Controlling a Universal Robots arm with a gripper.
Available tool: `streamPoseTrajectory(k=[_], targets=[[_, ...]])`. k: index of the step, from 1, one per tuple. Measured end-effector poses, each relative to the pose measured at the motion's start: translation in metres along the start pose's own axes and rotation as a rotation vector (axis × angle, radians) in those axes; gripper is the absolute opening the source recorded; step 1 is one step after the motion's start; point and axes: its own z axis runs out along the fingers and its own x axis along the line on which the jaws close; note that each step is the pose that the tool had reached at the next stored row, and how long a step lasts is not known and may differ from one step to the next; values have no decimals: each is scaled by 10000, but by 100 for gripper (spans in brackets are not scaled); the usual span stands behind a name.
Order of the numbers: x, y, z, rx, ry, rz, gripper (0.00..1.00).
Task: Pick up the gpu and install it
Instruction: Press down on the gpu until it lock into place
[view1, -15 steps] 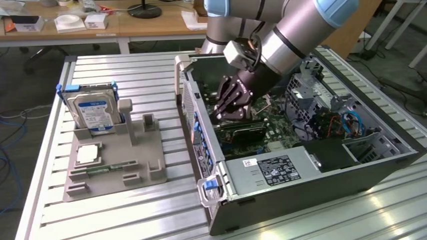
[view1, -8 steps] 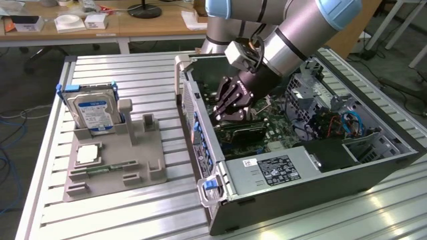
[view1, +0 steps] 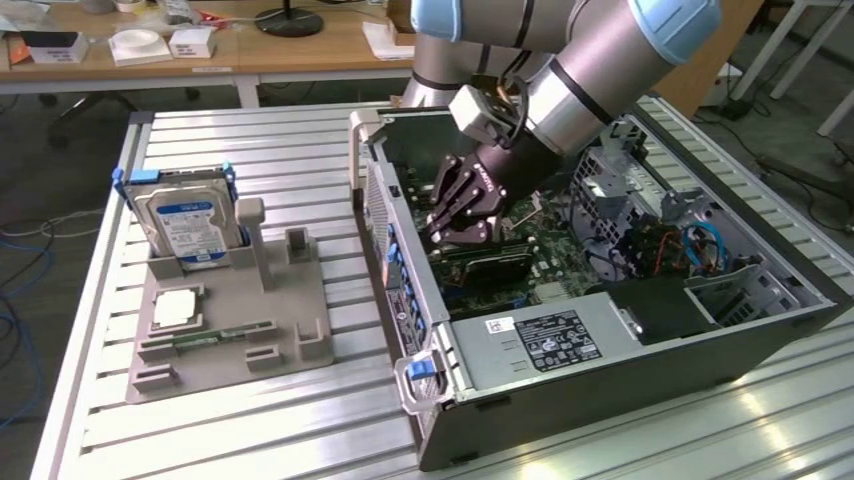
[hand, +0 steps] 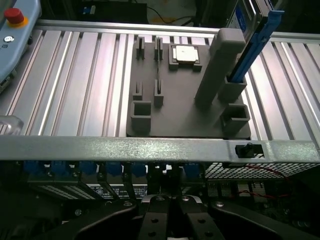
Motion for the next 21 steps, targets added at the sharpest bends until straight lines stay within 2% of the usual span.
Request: streamPoseTrajectory(k=[3,6,10,21], targets=[[1,-17,24,-16,-4,-10,10],[-1,-54,14,-5,-26,-26,10],[-1,-102,-27,-66,-9,-11,10],[50,-163,-12,-200,10,-29,10]])
